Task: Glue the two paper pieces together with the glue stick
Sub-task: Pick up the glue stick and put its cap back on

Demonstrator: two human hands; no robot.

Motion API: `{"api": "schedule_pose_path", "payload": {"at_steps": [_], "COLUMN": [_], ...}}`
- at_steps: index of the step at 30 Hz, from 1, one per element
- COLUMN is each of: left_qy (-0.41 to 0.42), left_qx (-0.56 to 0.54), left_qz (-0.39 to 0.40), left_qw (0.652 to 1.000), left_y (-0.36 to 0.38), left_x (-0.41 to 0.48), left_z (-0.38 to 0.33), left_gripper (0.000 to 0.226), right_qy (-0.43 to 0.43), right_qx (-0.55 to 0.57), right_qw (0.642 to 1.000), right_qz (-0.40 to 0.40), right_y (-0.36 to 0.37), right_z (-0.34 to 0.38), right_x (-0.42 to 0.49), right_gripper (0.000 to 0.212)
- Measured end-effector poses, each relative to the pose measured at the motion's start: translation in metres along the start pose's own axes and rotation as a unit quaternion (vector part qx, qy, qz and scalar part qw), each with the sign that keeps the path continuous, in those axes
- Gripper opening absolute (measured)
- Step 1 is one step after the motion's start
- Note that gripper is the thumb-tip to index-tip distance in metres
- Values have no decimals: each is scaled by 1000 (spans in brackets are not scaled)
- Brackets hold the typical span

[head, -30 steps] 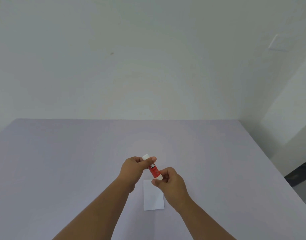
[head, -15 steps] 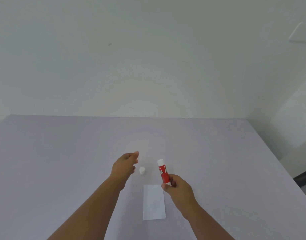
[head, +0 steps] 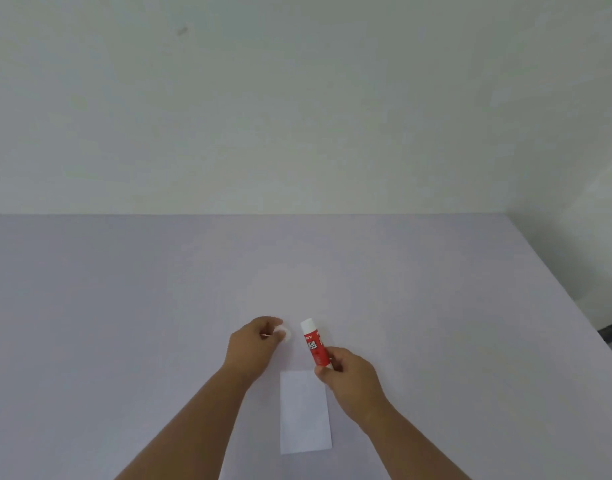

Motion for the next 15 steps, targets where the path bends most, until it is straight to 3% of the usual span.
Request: {"api": "schedule_pose_path", "payload": {"at_steps": [2, 4, 12, 15], "left_qy": [-58, -81, -33, -9], "left_qx": [-187, -278, -296, -265], "left_qz": [34, 63, 102, 115], "left_qw": [980, 955, 949, 957], "left_y": [1, -1, -16, -21], "left_x": [-3, -6, -22, -33], "left_z": [1, -3, -32, -45], "left_gripper": [21, 20, 17, 17], "right_qy": [-7, -18, -89, -130], "right_qx": [-21, -37, -98, -140], "right_qw": [1000, 999, 991, 981], "right_qz": [6, 12, -12, -29], "right_y": [2, 4, -1, -4], "right_z": [0, 3, 29, 38], "right_x": [0, -1, -16, -23], "right_gripper": [27, 27, 16, 21]}}
Point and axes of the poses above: each hand's wrist, its own x-axis towards the middle knuckle, its own y-axis out of the palm, z = x × y, the point moved 6 cm from there along x, towards the middle knuckle, and after that the axes turned 1 degree about -z, right-handed, at the moved point
